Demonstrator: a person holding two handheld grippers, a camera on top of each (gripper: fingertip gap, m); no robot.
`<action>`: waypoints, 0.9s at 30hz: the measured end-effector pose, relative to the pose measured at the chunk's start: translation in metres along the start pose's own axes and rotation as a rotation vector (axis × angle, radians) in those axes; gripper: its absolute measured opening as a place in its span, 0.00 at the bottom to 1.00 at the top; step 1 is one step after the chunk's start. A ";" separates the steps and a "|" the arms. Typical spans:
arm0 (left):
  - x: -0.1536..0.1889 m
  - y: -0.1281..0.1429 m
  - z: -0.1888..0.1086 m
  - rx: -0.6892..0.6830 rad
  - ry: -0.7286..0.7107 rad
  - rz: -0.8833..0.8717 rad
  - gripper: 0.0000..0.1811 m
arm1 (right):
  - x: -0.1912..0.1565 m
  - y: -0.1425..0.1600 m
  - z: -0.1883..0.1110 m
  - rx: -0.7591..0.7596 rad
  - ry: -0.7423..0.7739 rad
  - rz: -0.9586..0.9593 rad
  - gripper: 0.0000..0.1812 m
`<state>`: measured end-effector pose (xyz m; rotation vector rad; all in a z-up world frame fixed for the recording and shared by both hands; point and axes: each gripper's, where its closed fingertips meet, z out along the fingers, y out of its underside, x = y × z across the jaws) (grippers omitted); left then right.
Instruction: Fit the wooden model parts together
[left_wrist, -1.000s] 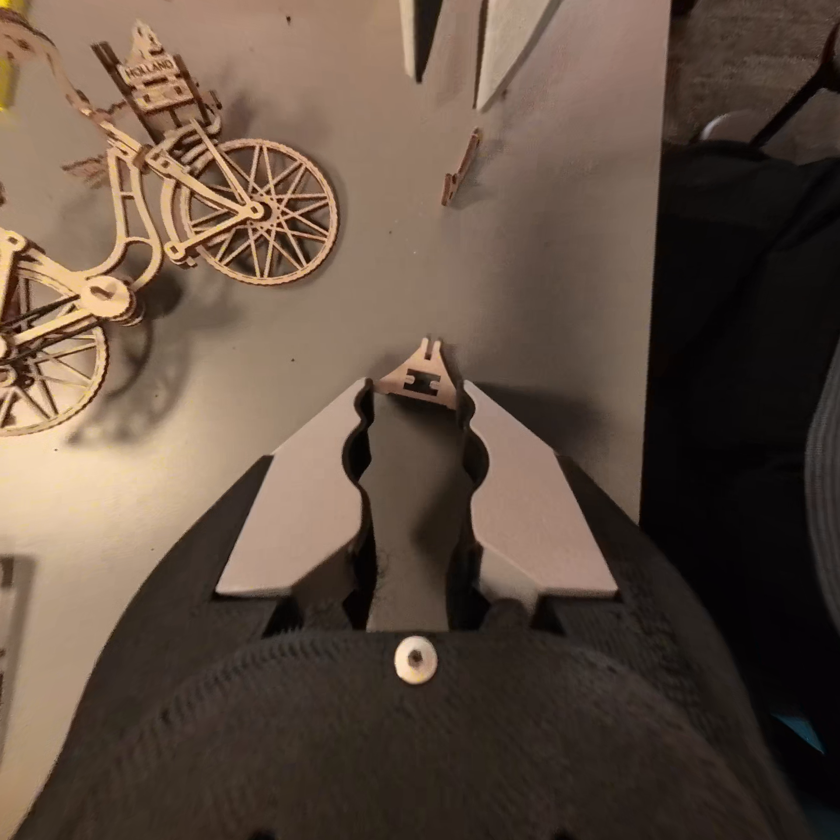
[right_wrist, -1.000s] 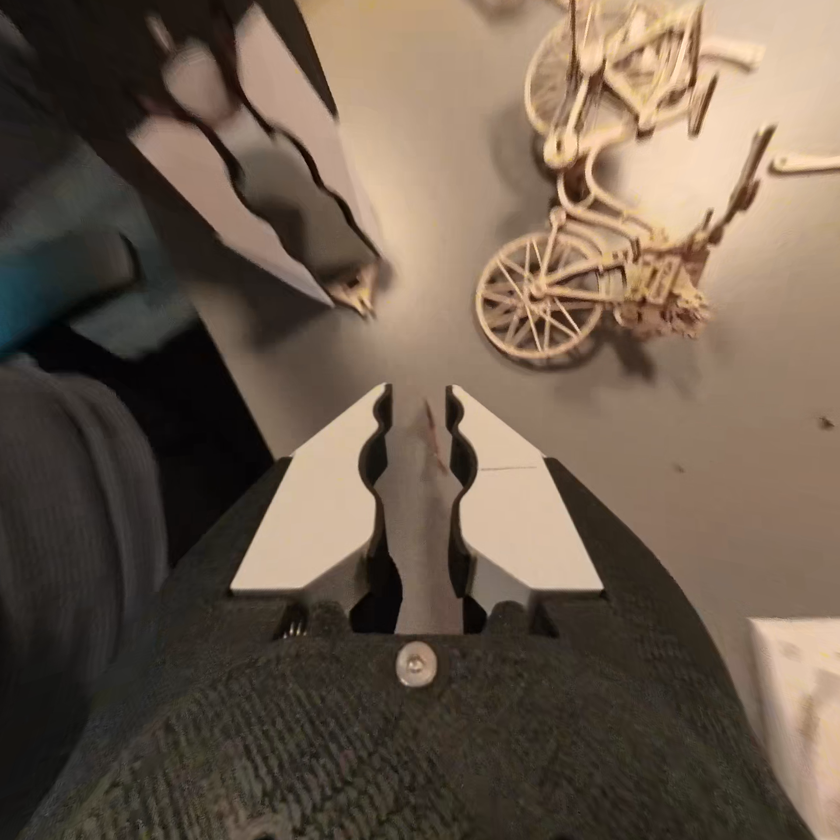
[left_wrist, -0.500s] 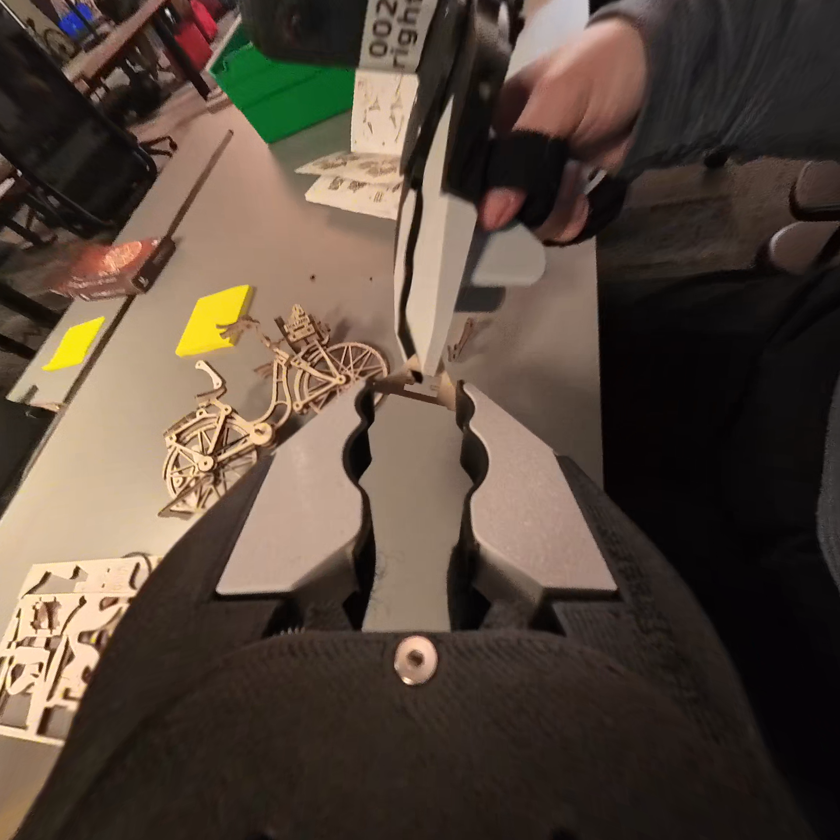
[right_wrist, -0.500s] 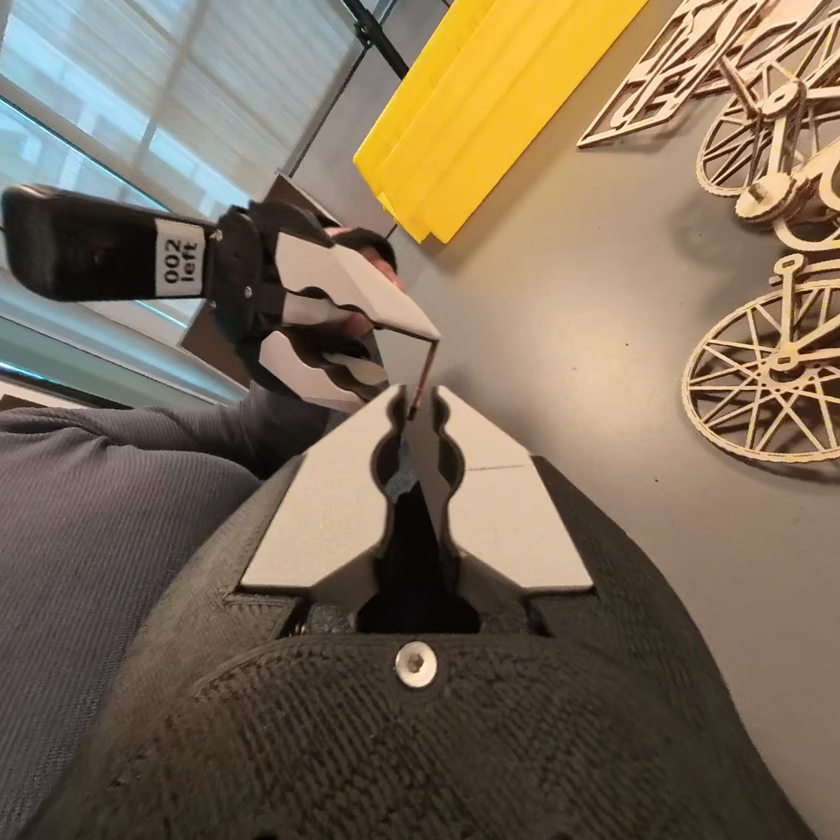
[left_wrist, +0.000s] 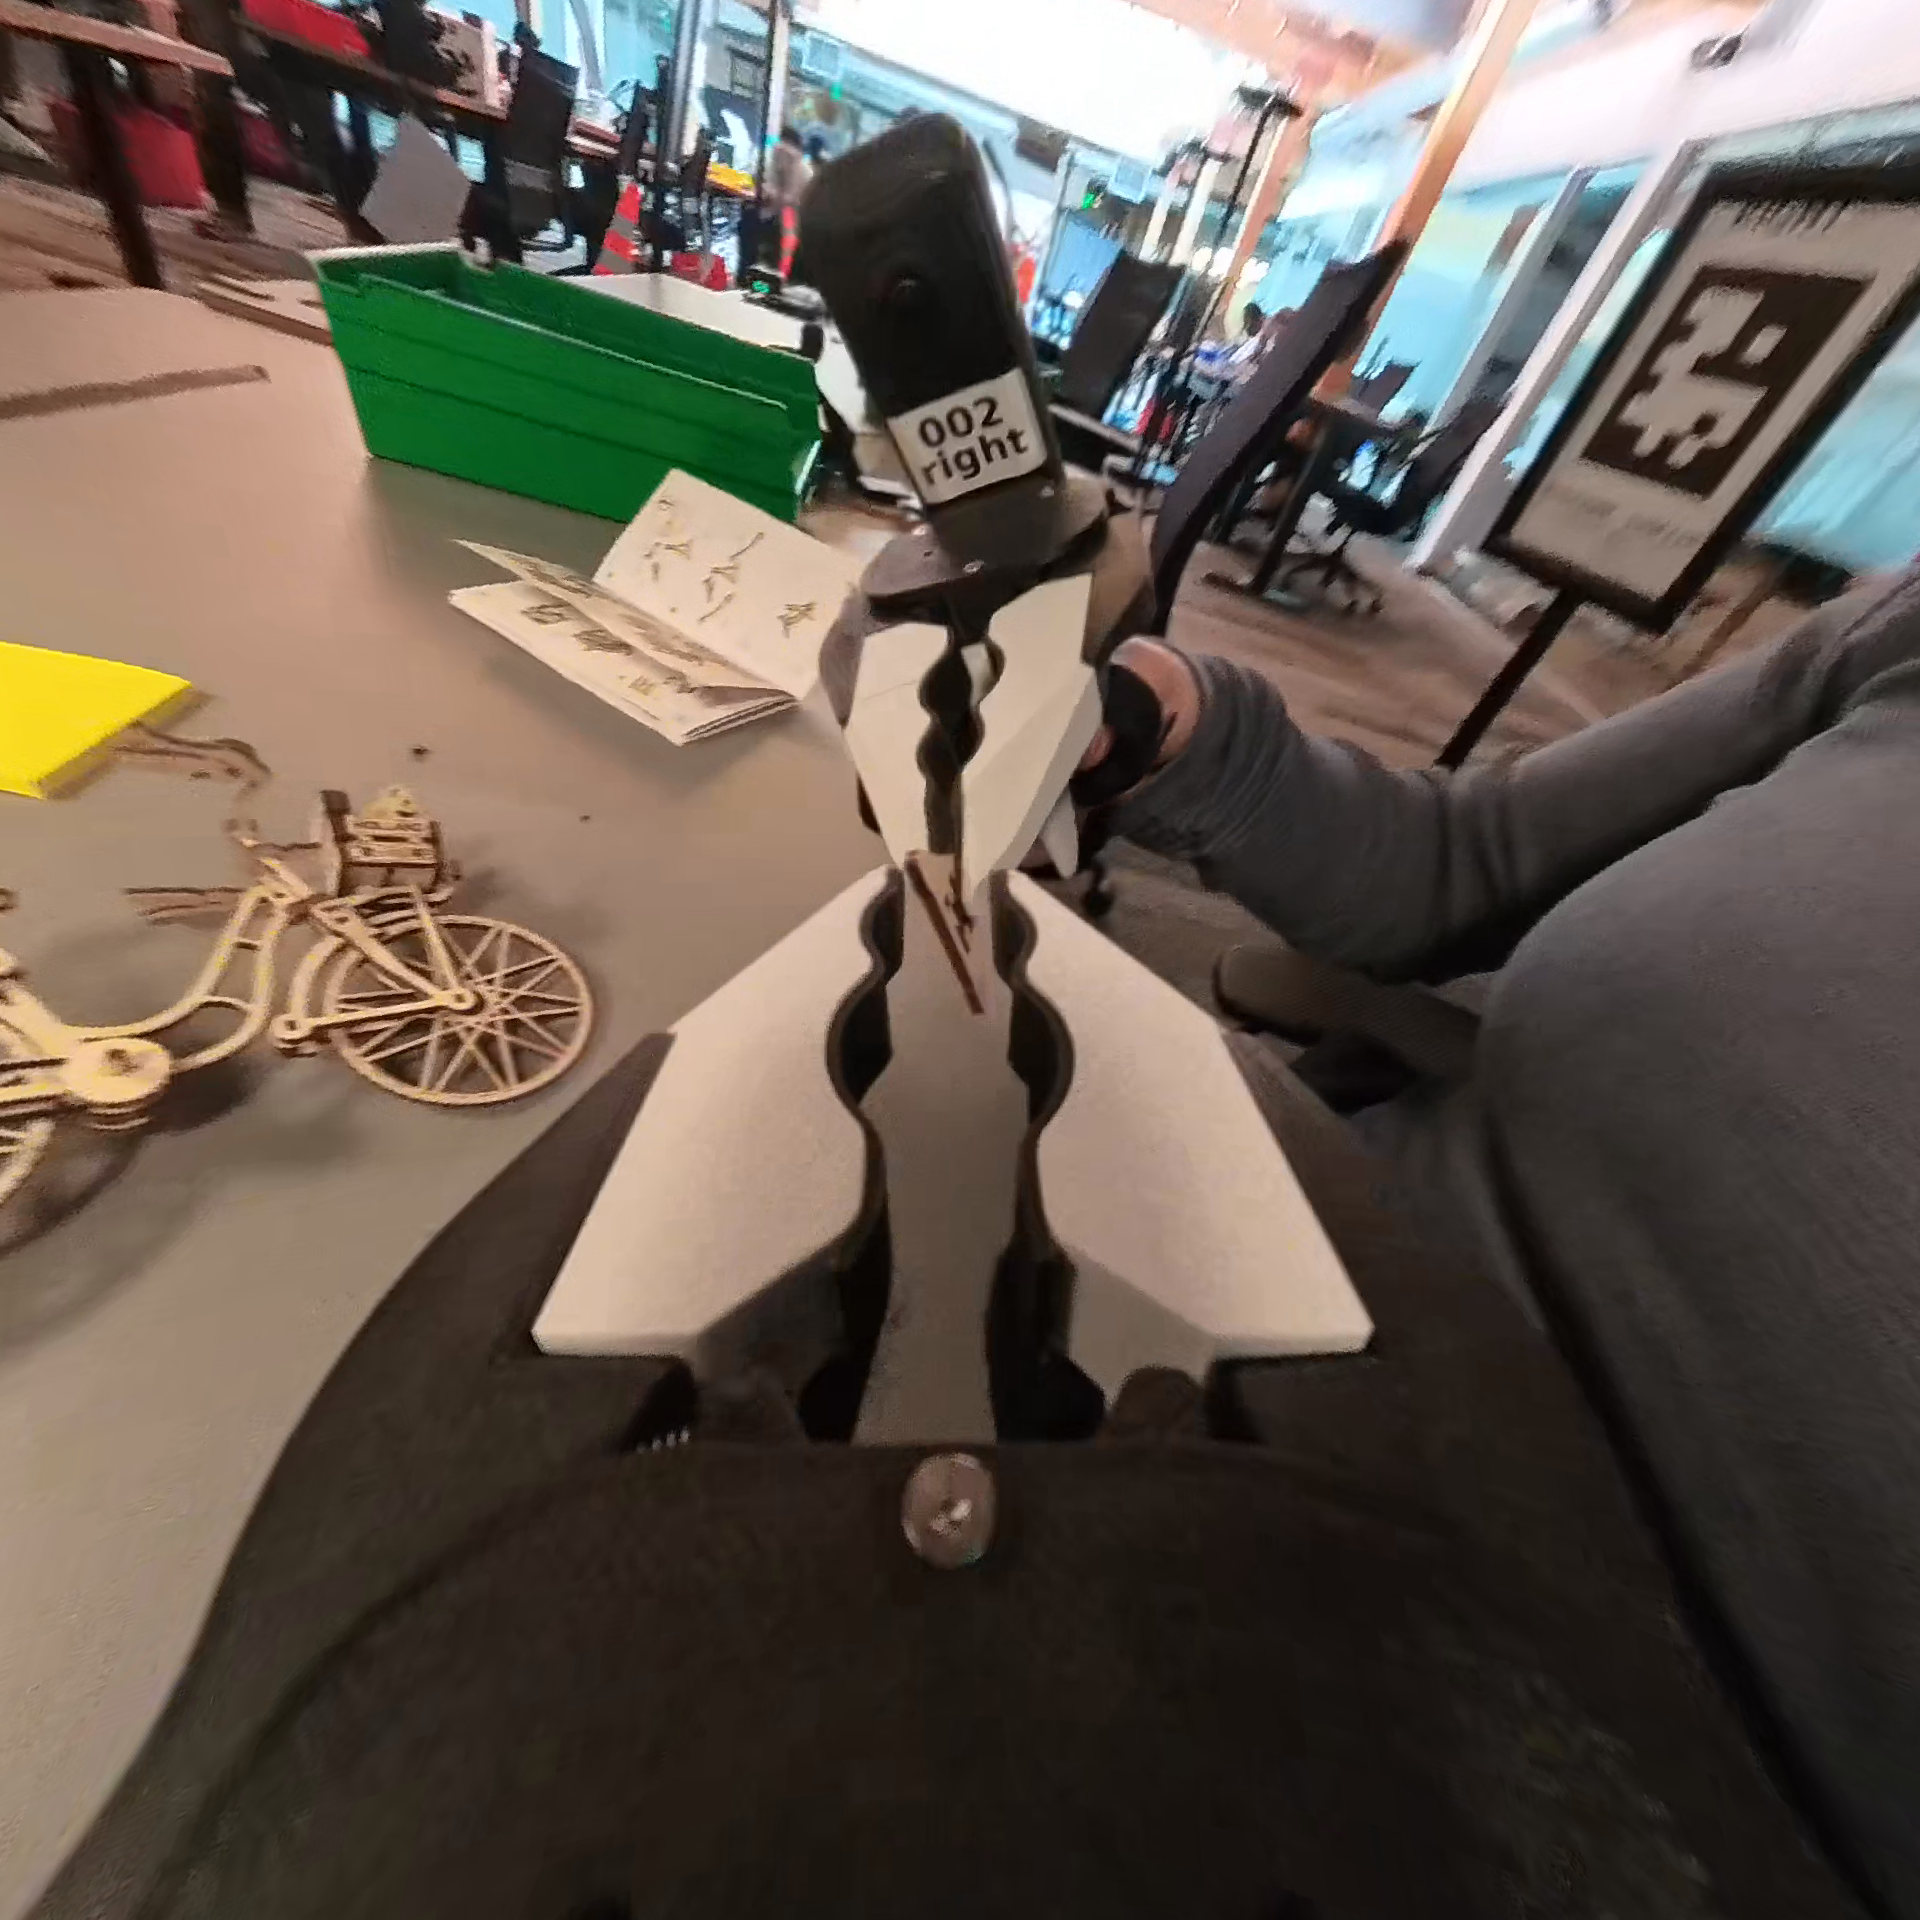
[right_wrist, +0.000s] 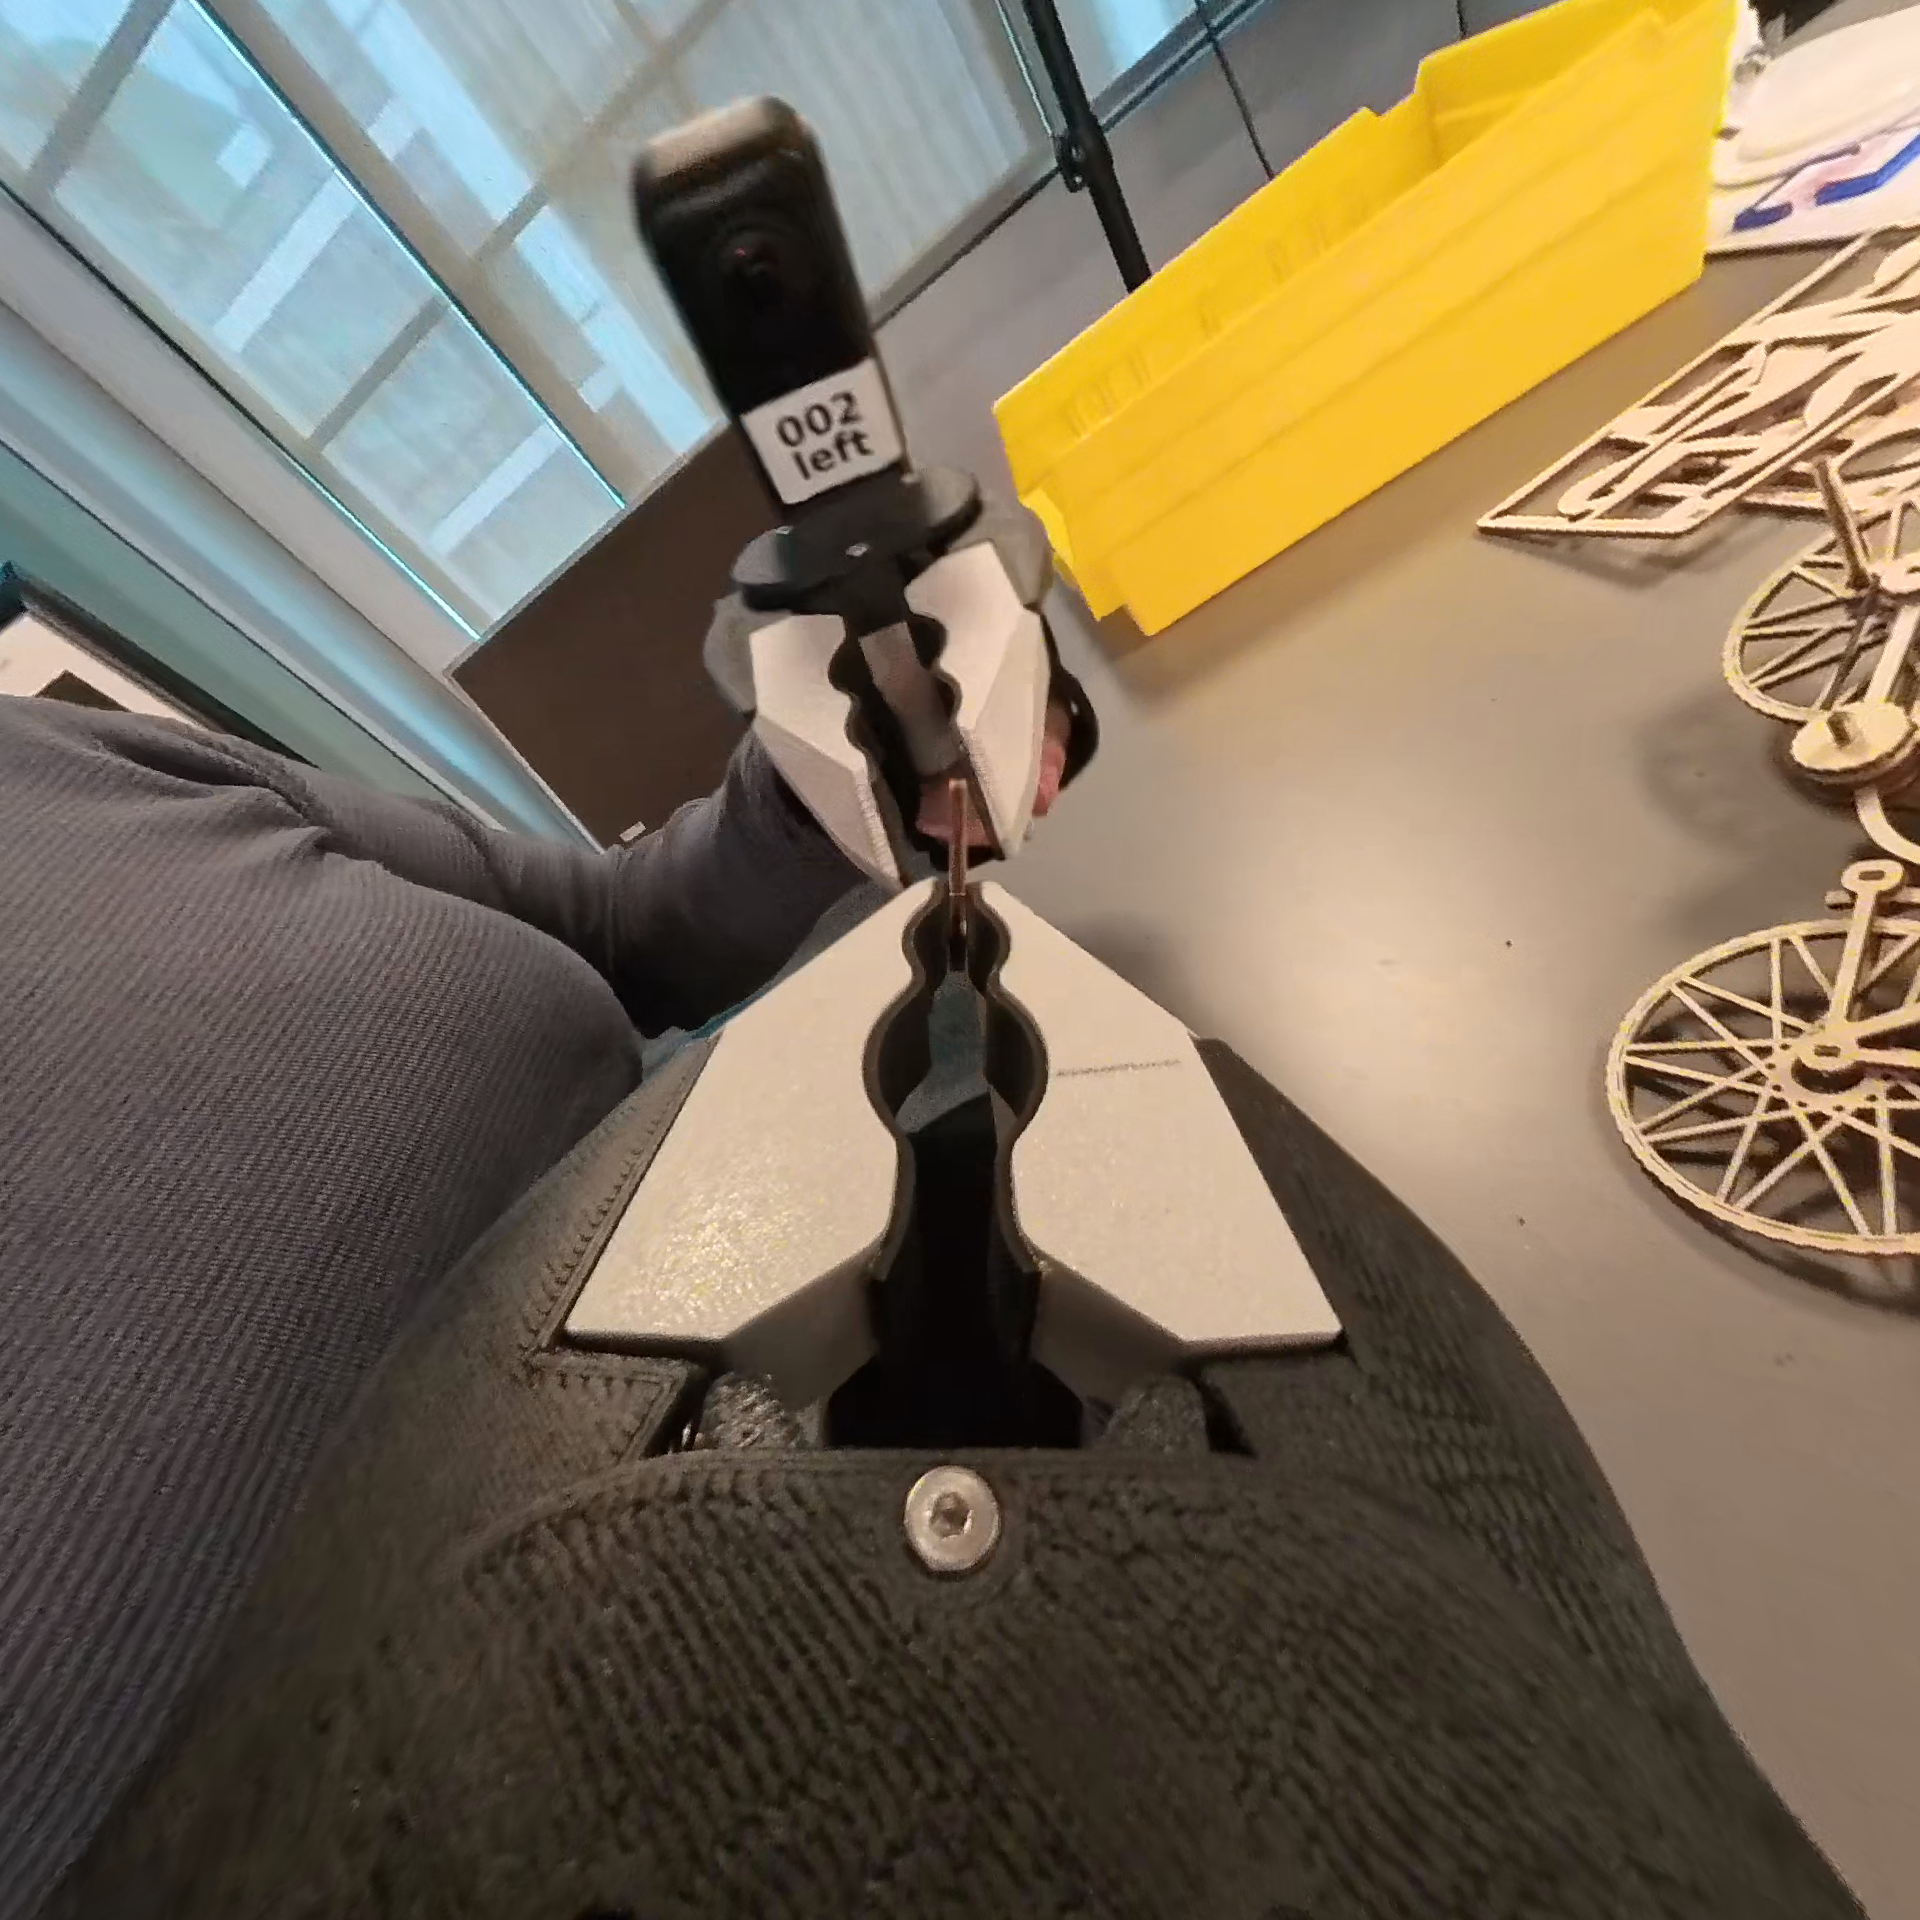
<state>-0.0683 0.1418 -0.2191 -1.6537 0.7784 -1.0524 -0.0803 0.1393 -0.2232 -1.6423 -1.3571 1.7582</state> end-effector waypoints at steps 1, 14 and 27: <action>0.001 0.000 0.000 0.008 0.017 -0.026 0.09 | -0.001 -0.001 0.000 0.008 -0.004 -0.011 0.00; 0.005 -0.016 -0.015 0.101 0.046 -0.028 0.01 | -0.005 -0.018 -0.013 0.099 0.029 -0.110 0.06; 0.011 -0.011 -0.004 0.076 0.043 -0.019 0.12 | -0.019 -0.019 -0.014 0.080 -0.017 -0.168 0.00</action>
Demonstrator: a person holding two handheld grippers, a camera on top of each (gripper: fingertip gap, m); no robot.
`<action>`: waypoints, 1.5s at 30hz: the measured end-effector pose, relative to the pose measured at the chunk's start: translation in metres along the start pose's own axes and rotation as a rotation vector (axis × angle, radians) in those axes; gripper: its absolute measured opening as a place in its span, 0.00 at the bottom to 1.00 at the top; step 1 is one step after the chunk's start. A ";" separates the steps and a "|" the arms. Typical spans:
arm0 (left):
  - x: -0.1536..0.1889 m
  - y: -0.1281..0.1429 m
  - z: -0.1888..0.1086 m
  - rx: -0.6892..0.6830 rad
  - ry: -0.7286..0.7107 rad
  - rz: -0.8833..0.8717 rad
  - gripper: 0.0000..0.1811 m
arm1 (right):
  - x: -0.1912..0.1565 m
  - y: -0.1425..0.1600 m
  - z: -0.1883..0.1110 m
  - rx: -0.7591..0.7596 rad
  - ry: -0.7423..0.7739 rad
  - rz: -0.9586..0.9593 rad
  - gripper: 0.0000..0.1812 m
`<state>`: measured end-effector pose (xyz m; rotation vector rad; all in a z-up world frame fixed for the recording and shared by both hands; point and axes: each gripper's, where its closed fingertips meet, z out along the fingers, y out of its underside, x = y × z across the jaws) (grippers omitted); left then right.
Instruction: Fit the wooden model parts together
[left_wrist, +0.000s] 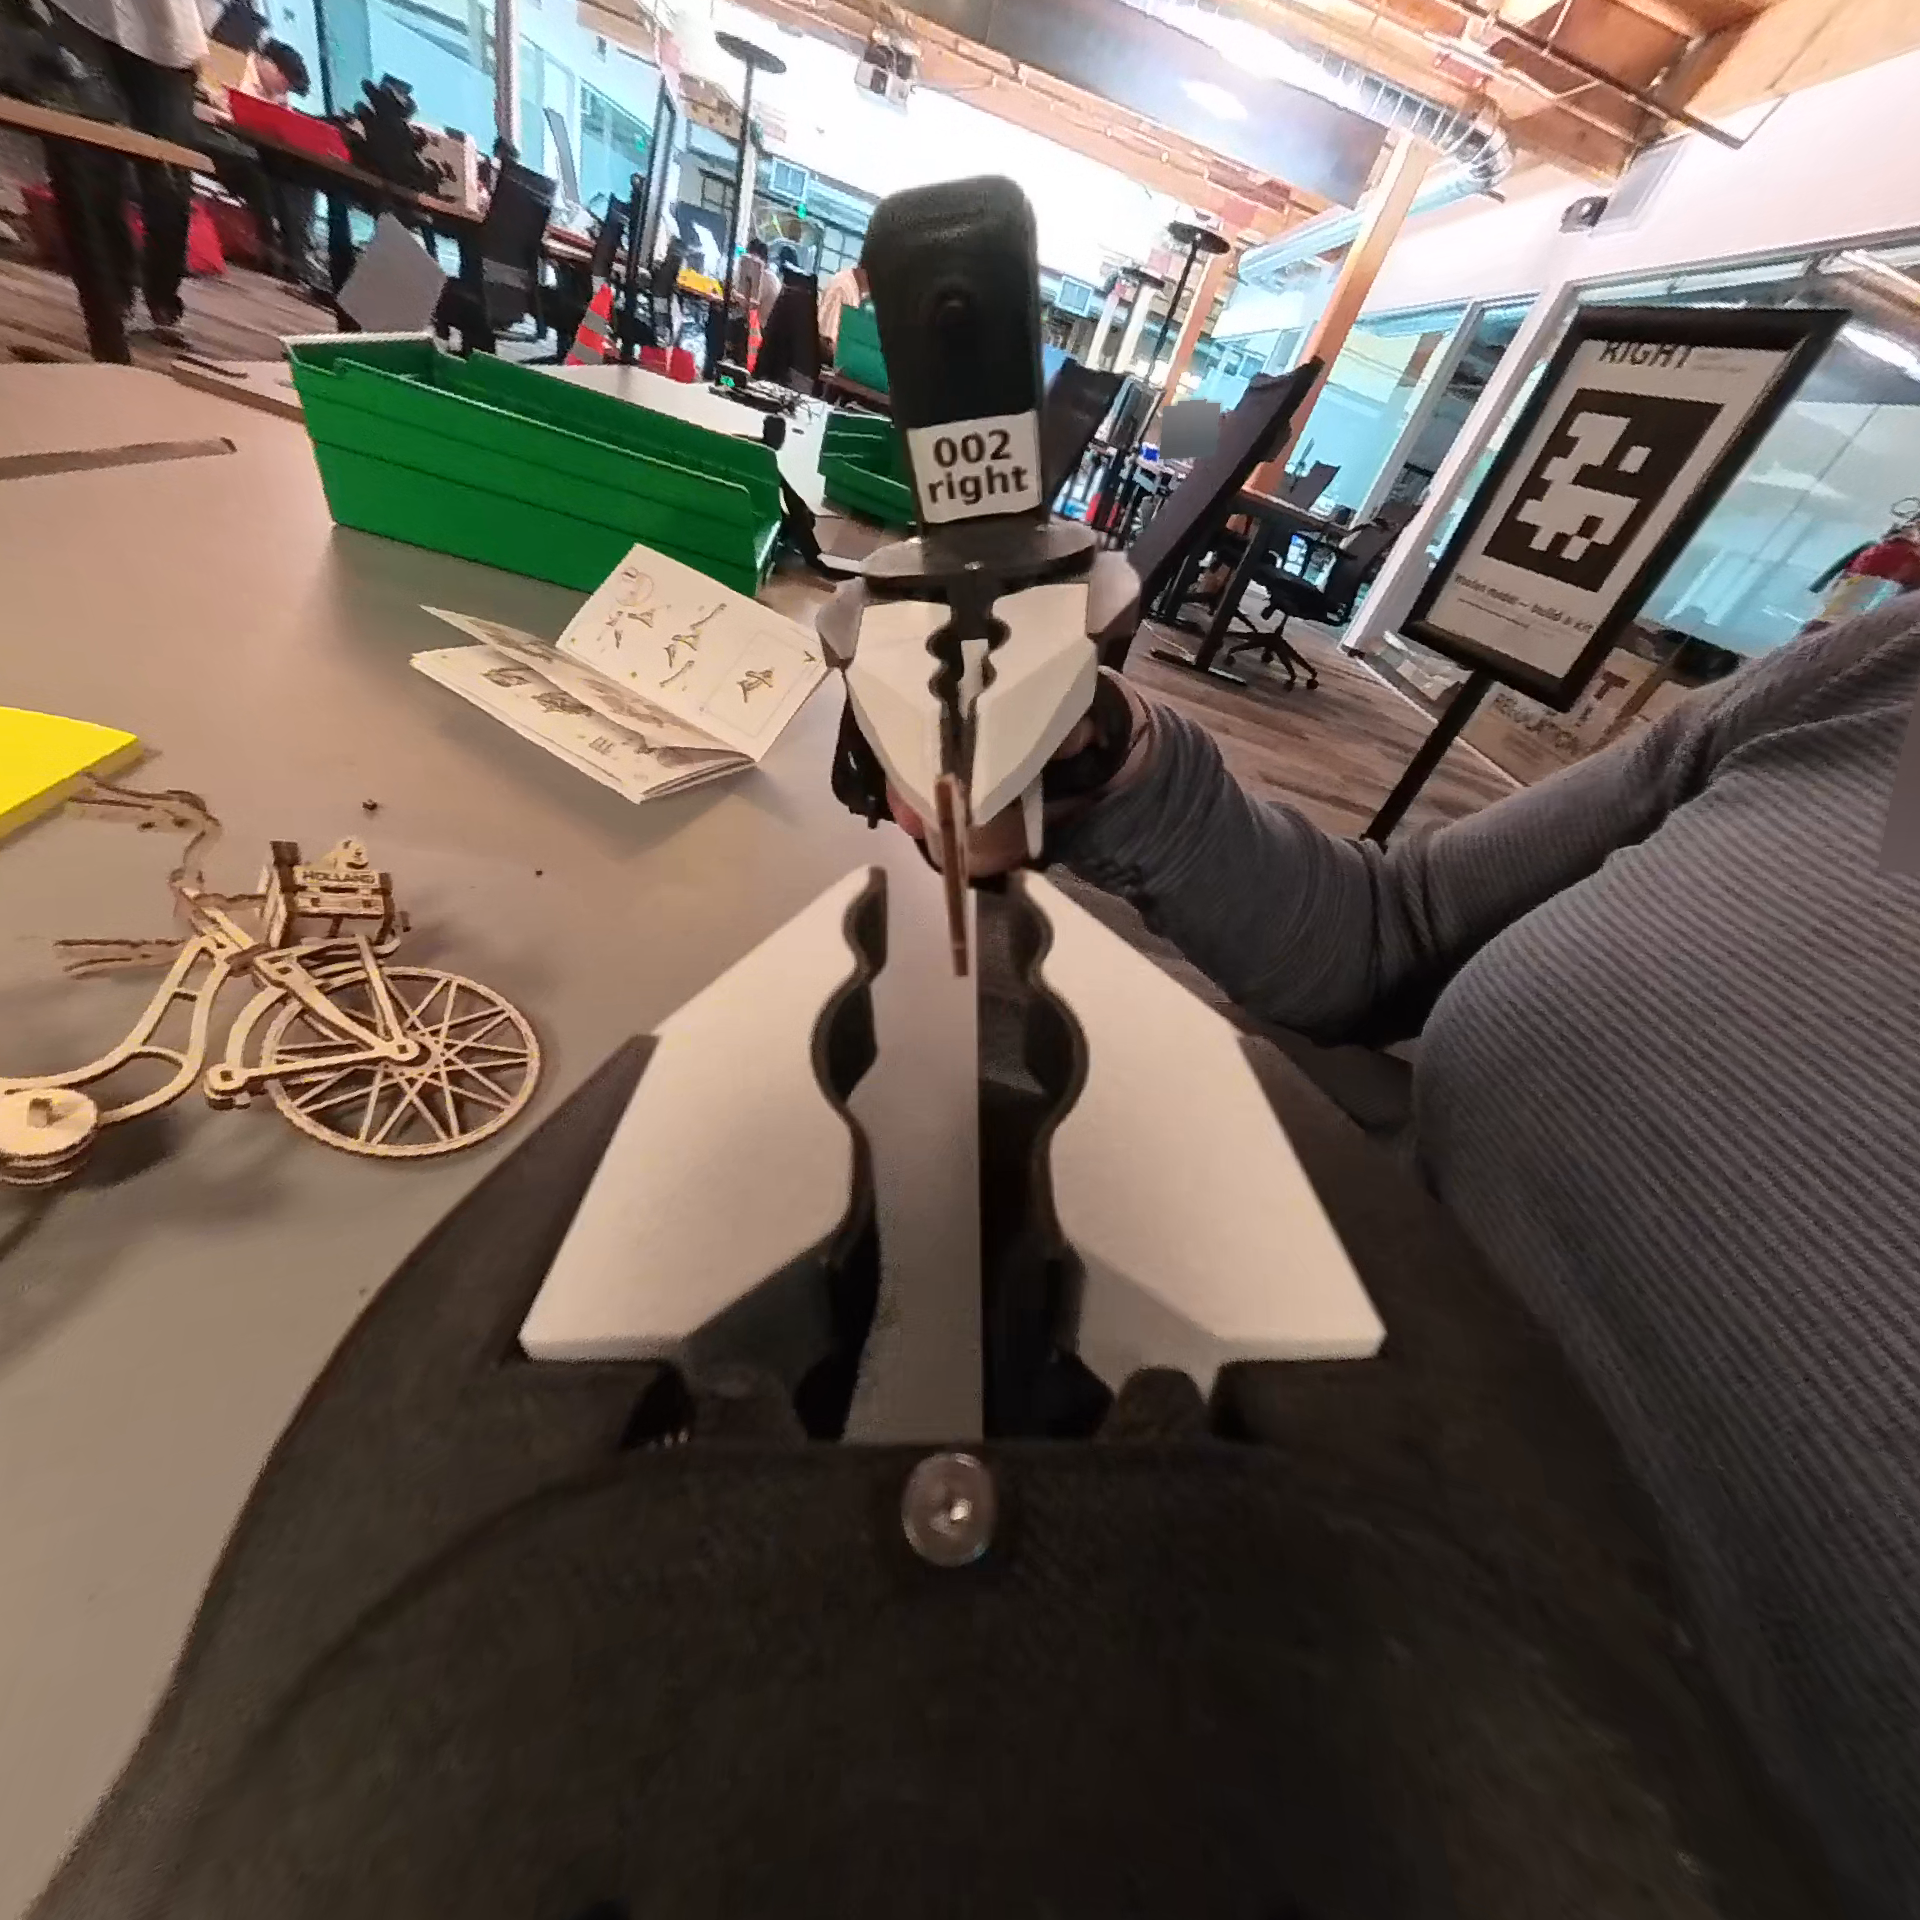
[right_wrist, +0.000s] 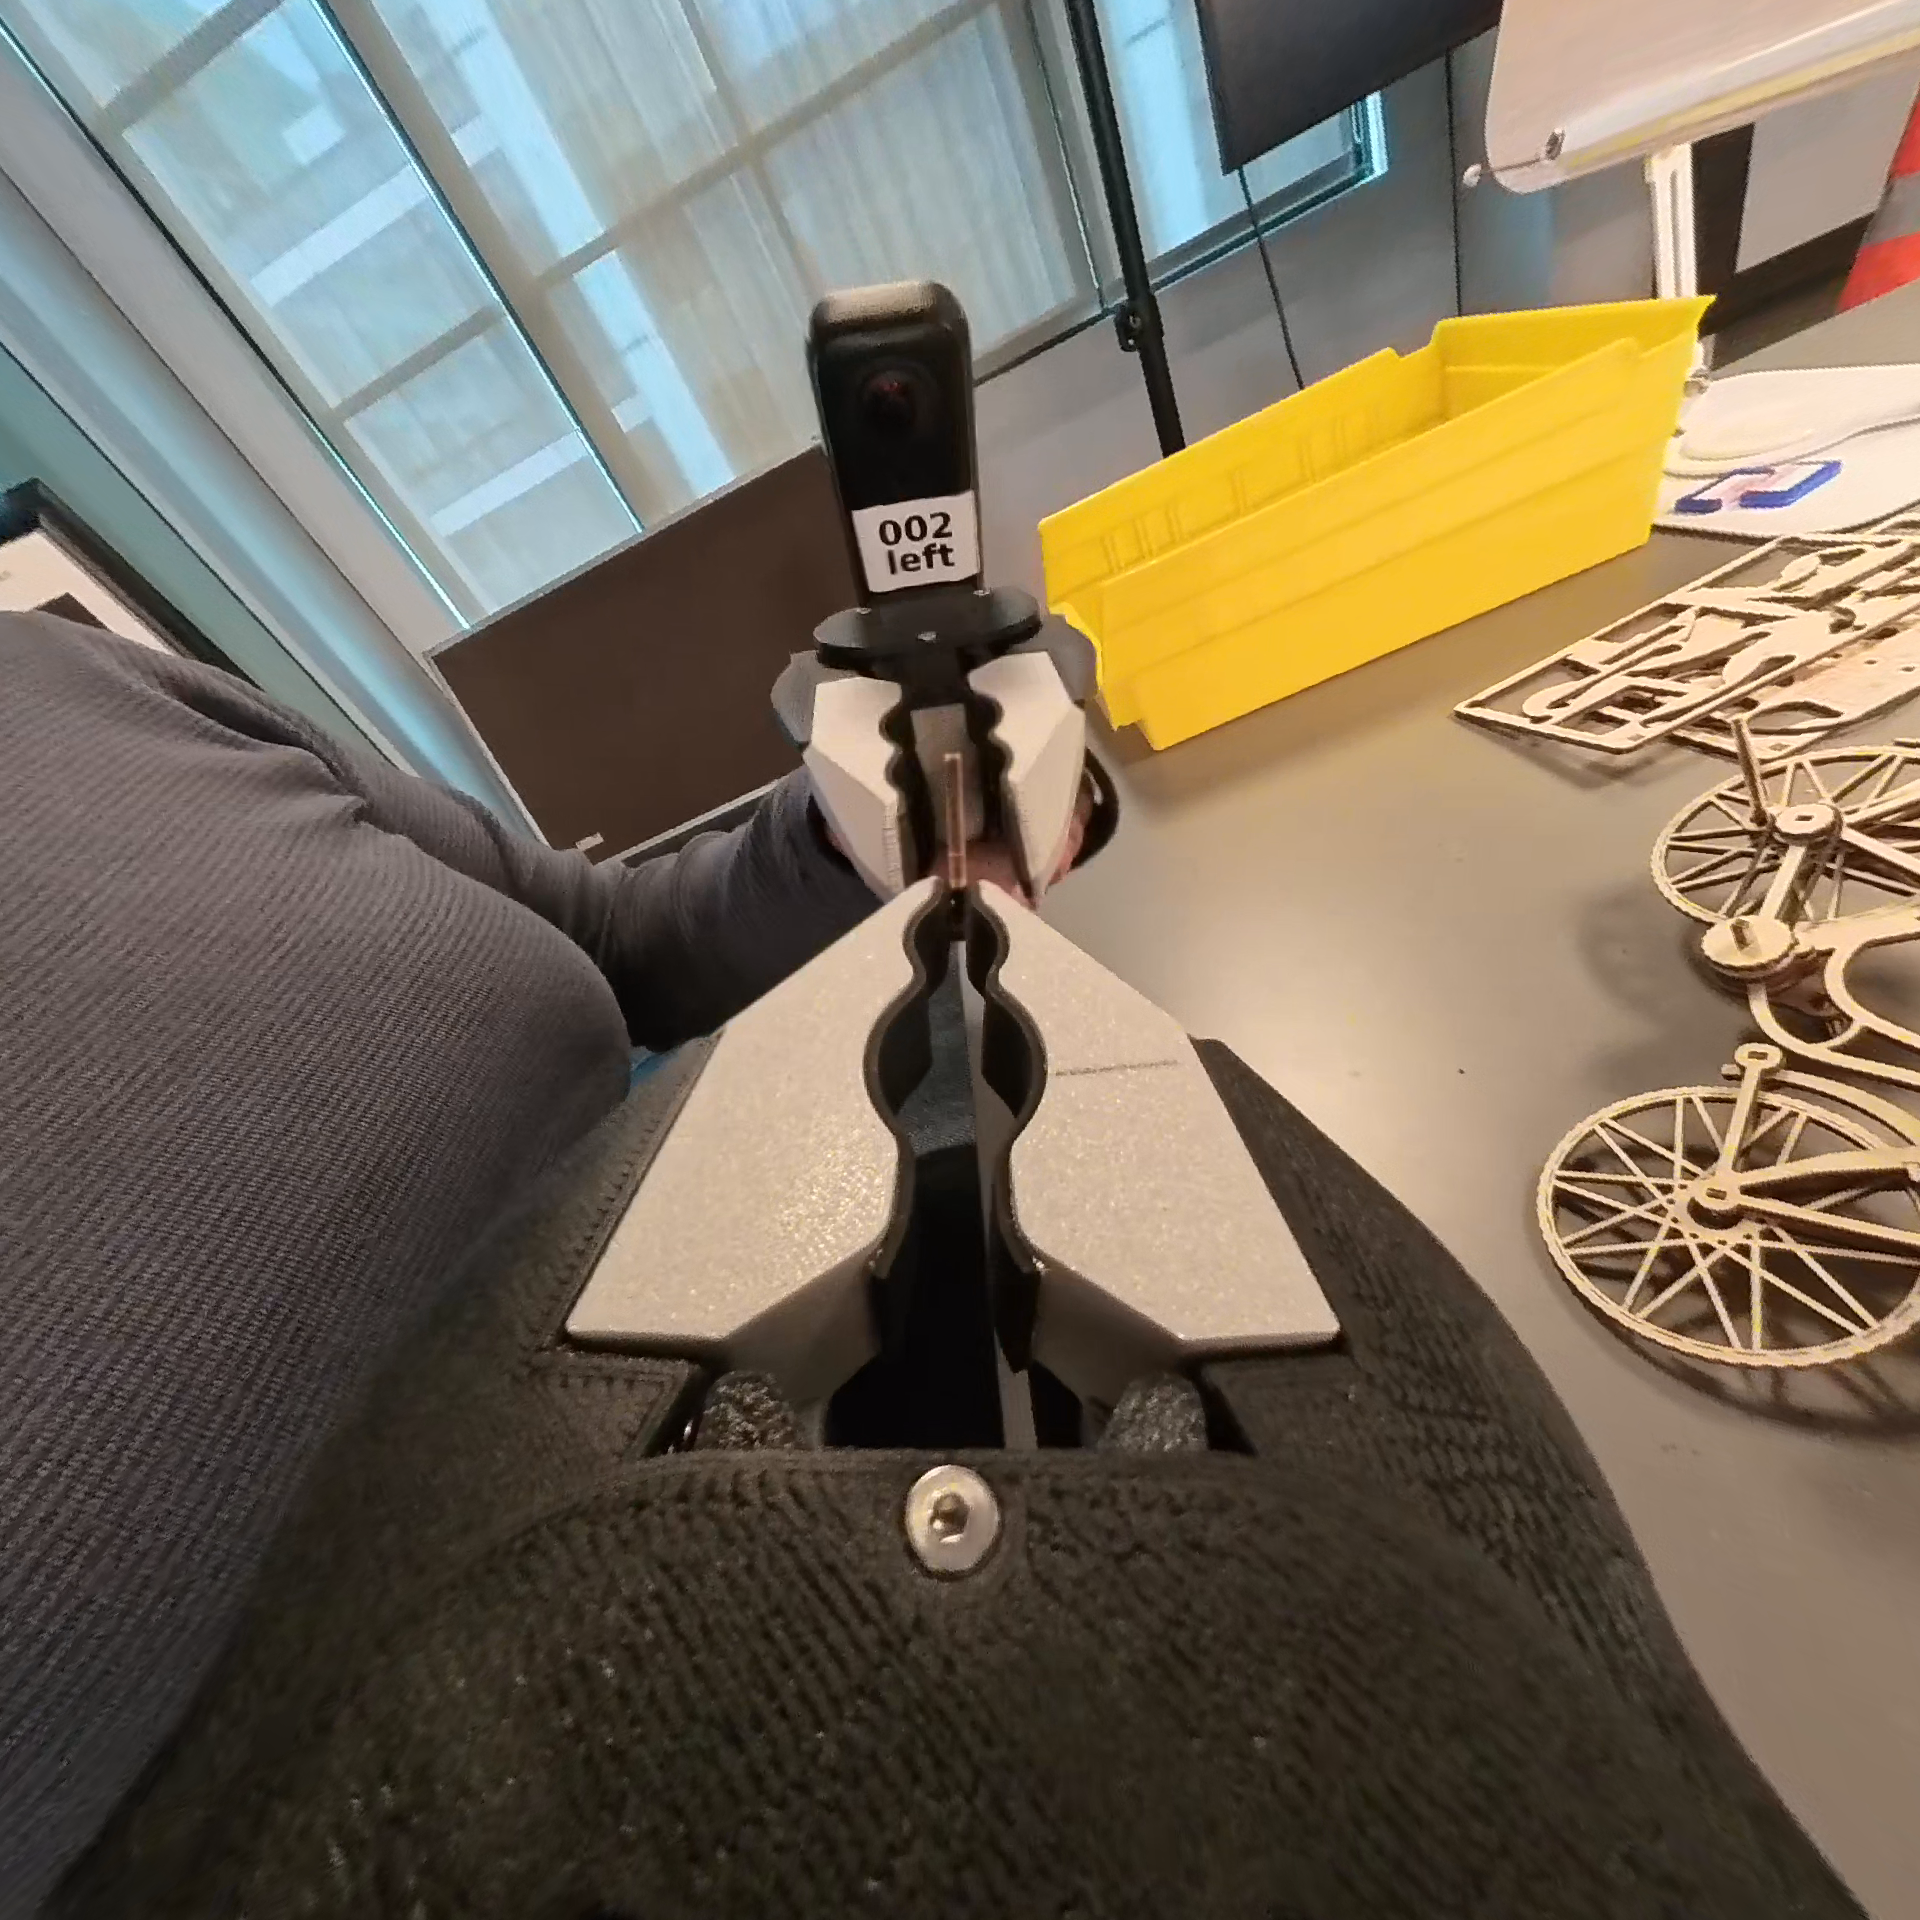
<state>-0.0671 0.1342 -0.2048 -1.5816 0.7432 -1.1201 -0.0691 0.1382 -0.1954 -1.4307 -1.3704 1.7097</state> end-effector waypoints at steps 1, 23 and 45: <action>0.000 0.000 0.002 0.002 0.005 -0.005 0.12 | 0.000 0.001 0.000 -0.006 0.004 -0.006 0.00; -0.016 0.034 0.001 -0.122 -0.089 -0.006 0.01 | 0.090 0.113 -0.059 -0.866 0.475 -0.141 0.06; -0.026 0.056 -0.003 -0.177 -0.067 -0.105 0.01 | 0.099 0.111 -0.049 -0.883 0.455 -0.123 0.09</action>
